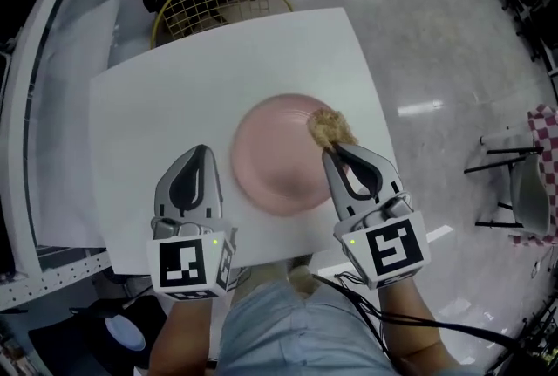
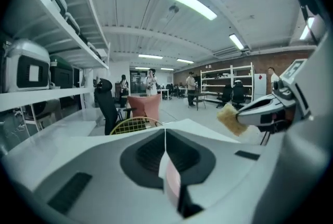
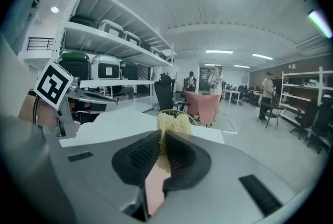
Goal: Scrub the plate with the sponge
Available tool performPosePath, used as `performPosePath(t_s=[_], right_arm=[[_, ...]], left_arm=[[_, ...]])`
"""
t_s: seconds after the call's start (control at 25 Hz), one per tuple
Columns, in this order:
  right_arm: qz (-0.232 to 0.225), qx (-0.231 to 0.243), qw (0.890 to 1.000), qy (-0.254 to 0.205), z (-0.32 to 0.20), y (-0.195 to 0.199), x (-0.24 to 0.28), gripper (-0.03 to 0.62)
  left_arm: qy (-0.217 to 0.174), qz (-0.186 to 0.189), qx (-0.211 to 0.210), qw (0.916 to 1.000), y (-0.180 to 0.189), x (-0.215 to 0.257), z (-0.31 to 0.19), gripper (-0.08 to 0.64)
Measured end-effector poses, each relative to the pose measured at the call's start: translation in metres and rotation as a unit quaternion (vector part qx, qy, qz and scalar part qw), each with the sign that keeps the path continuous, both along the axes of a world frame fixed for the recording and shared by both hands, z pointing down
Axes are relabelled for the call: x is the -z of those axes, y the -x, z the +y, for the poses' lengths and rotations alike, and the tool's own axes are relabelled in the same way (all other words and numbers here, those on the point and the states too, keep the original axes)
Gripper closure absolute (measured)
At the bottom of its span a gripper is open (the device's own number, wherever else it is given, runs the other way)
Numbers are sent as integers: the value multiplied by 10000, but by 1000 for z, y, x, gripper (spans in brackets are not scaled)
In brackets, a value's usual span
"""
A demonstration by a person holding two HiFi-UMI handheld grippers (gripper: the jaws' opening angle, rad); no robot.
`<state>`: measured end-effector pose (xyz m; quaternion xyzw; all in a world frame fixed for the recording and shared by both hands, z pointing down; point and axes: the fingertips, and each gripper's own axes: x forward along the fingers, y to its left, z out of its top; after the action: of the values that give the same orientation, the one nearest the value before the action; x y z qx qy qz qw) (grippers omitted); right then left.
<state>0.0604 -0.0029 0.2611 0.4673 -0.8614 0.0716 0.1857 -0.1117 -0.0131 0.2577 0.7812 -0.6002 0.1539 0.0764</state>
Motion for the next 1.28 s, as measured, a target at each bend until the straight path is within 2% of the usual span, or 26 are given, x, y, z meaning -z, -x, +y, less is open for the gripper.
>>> performPosePath(t_s=[0.16, 0.44, 0.76, 1.28], right_arm=[[-168, -30, 9982, -571, 14, -2, 39, 558], [-399, -132, 9943, -984, 44, -5, 87, 558], [-360, 123, 9898, -1372, 61, -4, 109, 560], [-416, 124, 9881, -1478, 58, -3, 120, 558]], left_arm=[[-529, 67, 123, 9985, 0, 44, 23, 543], [-1085, 7, 174, 9939, -14, 92, 71, 543], [-1291, -27, 169, 9915, -26, 111, 91, 543], [-1352, -53, 60, 9908, -31, 120, 86, 543]])
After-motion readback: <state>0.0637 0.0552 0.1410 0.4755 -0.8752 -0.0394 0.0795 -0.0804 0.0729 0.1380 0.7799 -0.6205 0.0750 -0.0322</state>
